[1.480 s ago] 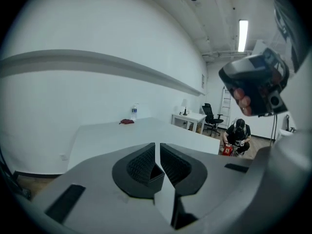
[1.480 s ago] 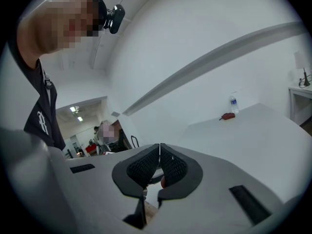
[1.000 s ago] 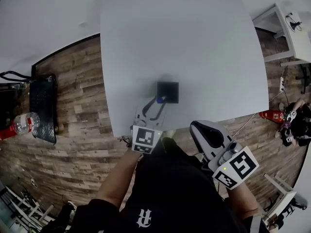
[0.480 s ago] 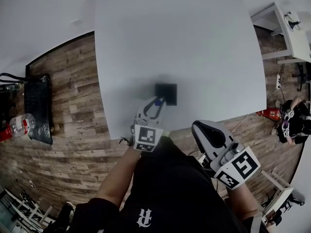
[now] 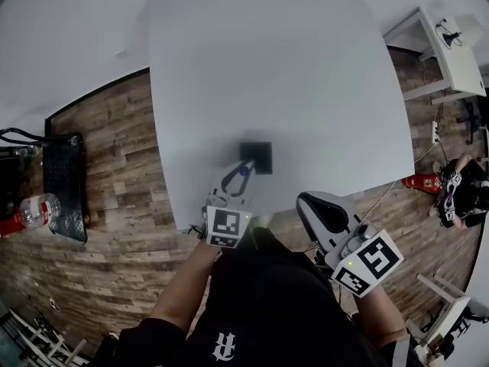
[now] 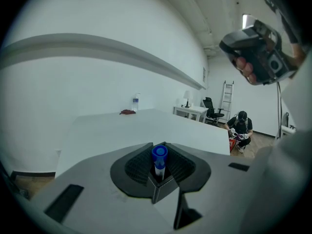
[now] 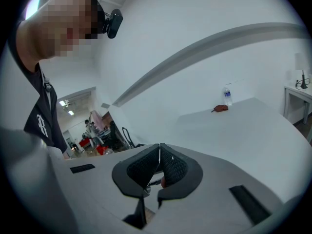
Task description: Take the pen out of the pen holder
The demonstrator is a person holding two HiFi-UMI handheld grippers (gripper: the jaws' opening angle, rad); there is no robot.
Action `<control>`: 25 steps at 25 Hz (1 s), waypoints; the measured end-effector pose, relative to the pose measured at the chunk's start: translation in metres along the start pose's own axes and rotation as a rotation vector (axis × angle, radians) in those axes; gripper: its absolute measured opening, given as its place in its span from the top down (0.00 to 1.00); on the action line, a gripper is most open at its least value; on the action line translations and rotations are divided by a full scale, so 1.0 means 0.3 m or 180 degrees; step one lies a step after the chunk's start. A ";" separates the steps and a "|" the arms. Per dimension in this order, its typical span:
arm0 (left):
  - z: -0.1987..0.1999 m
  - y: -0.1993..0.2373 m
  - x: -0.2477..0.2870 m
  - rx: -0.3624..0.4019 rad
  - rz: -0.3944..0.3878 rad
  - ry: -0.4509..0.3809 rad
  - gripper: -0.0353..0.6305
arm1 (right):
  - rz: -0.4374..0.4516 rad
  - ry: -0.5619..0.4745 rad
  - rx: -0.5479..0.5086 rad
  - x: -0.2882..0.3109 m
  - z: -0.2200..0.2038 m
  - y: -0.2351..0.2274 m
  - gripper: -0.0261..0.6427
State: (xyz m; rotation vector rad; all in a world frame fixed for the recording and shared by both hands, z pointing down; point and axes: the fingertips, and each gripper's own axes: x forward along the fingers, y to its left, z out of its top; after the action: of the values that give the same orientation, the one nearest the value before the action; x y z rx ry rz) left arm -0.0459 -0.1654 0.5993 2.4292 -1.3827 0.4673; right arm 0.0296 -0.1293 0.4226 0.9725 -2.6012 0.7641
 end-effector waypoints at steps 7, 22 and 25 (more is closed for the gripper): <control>0.122 0.012 -0.061 0.0165 0.0050 -0.0056 0.82 | 0.0083 -0.0176 -0.0091 -0.001 0.036 0.022 0.94; 0.407 -0.035 -0.214 0.0232 0.0104 -0.0430 0.82 | 0.0184 -0.0479 -0.0296 -0.019 0.119 0.051 0.94; 0.447 -0.037 -0.237 0.0253 0.0091 -0.0496 0.82 | 0.0200 -0.0523 -0.0336 -0.019 0.132 0.062 0.94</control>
State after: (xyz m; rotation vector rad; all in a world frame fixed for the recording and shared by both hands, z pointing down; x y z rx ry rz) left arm -0.0532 -0.1613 0.4474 2.5603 -1.4898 0.3524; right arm 0.0191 -0.1365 0.3805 0.9643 -2.7930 0.5766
